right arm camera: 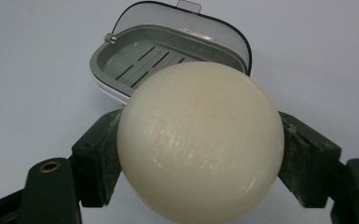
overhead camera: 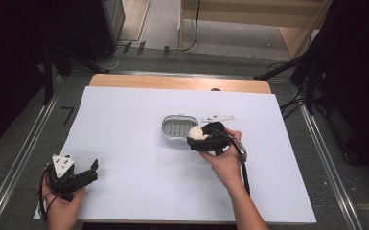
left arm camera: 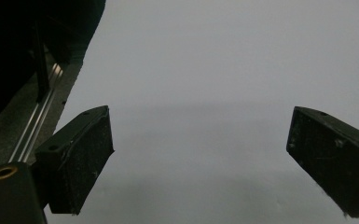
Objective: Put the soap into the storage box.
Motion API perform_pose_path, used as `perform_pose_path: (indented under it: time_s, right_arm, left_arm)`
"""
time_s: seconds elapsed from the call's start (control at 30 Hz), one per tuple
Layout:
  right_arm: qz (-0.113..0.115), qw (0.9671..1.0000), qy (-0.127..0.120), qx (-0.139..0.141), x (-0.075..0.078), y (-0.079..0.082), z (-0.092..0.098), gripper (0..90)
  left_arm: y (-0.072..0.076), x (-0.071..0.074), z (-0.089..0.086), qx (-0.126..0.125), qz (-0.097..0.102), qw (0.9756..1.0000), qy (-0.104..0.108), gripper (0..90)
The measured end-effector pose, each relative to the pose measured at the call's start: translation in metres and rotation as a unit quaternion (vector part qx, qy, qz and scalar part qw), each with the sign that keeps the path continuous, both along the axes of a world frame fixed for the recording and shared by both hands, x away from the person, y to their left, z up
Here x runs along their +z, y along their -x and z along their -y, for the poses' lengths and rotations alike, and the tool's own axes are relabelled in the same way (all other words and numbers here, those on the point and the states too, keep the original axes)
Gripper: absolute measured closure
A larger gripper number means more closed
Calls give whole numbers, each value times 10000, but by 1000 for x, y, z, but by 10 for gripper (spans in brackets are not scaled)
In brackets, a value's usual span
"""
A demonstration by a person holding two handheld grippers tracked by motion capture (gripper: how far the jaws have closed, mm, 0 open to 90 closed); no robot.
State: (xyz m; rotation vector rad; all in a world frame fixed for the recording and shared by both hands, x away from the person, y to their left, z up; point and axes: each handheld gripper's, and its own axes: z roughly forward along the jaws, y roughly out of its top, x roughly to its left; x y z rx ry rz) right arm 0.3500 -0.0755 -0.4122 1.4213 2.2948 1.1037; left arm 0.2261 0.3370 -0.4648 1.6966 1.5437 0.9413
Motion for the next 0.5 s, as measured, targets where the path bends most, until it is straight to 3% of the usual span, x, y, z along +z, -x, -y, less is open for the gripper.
perform_pose_path:
  time_s: [0.5]
  right_arm:
    - [-10,10000,-11,68,5,-10,-15,252]
  left_arm:
    - [0,0,0,-10,1,10000,15,77]
